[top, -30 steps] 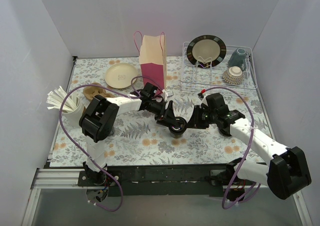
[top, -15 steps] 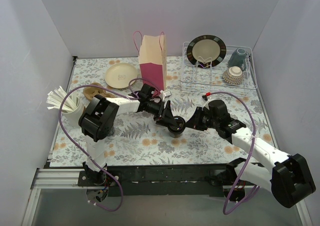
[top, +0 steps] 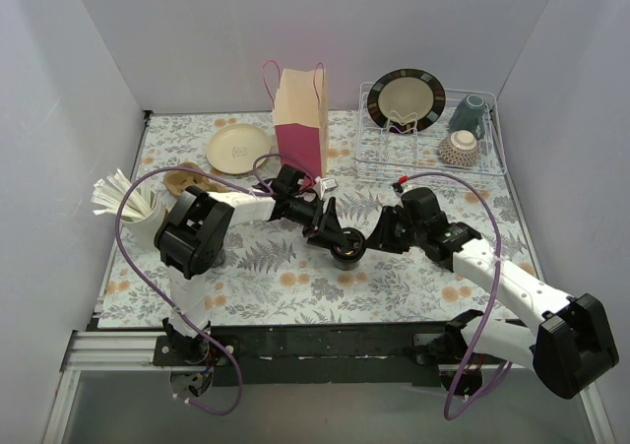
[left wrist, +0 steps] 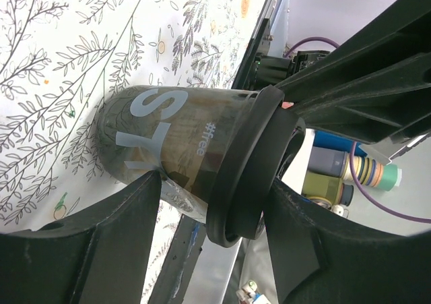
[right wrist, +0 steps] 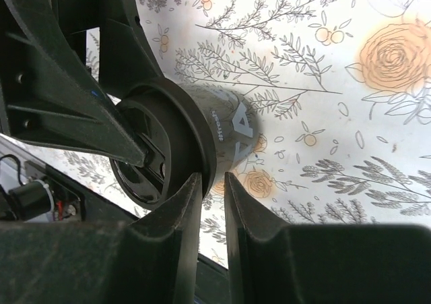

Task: Pack the takeout coffee

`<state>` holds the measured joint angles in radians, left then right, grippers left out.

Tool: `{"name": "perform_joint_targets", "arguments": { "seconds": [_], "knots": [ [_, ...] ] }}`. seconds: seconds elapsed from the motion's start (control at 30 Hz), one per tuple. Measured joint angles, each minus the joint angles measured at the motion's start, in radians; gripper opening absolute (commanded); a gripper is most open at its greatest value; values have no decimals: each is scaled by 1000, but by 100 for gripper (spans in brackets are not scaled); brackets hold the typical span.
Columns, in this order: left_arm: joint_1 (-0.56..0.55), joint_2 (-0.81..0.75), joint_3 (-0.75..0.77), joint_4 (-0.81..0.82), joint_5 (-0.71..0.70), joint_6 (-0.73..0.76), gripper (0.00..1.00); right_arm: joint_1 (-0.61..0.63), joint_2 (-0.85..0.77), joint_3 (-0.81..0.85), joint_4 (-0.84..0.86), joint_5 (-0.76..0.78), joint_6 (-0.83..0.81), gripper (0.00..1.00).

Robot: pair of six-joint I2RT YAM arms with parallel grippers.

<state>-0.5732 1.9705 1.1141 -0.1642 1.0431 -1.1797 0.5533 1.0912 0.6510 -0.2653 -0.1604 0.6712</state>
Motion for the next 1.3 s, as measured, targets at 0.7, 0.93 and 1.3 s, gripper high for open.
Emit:
{"name": "perform_joint_targets", "arguments": {
  "seconds": [0.7, 0.93, 1.3],
  "knots": [
    [-6, 2, 7, -1, 1, 14, 54, -11, 103, 152, -99, -25, -155, 27],
    [-6, 7, 13, -10, 2, 16, 54, -17, 140, 157, -88, -36, -183, 27],
    [-5, 10, 18, -19, 2, 16, 53, -21, 151, 148, -68, -45, -194, 23]
  ]
}}
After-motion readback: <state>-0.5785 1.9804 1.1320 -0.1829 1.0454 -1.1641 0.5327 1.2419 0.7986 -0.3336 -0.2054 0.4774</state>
